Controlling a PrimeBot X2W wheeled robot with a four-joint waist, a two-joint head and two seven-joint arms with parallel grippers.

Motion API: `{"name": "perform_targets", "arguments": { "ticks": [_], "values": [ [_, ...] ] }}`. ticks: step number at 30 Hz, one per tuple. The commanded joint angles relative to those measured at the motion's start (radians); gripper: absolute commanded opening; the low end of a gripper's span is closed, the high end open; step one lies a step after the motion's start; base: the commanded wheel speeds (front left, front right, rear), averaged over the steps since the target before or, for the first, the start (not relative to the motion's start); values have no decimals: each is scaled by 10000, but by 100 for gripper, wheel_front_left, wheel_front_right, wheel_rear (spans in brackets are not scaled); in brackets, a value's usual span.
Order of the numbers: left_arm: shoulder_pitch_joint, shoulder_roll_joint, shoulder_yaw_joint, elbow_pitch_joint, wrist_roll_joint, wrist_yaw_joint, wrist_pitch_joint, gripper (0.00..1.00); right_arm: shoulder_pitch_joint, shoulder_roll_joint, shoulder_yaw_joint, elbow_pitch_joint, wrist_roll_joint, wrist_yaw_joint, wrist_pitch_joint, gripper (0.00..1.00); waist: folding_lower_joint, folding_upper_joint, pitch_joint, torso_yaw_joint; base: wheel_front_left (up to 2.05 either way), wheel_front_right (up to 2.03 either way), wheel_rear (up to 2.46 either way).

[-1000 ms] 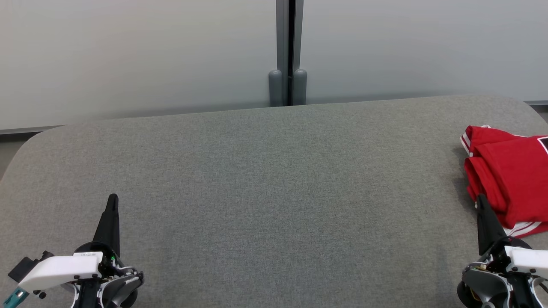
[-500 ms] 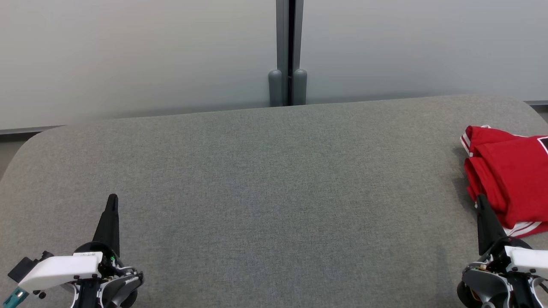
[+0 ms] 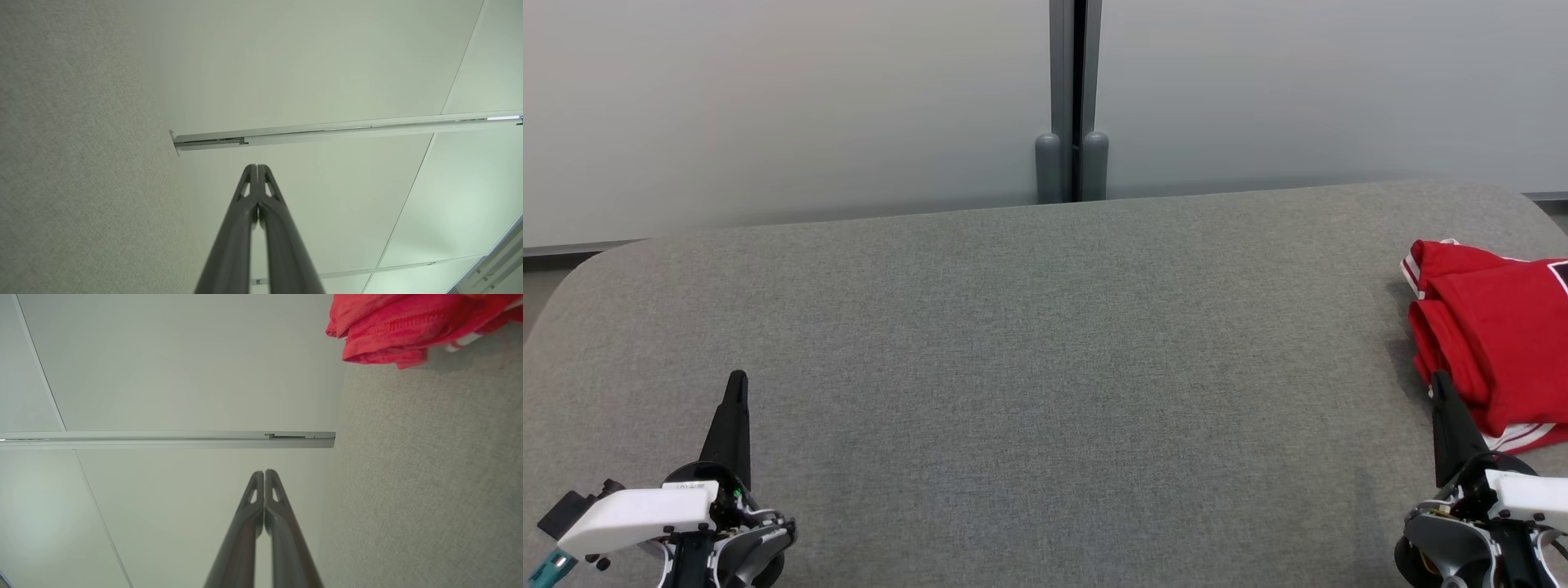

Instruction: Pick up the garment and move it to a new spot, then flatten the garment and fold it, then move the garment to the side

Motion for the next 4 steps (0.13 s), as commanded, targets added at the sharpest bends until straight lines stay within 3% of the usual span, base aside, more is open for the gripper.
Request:
{"name": "perform_targets", "arguments": {
  "ticks": [1,4],
  "values": [
    [-134,25,38,17,37,-61,34,0,-103,-8,-13,8,-43,4,33,0,0,0,0,0,0,0,0],
    [-135,21,43,17,43,-61,40,0,-103,-7,-15,8,-45,4,35,0,0,0,0,0,0,0,0]
  ]
}}
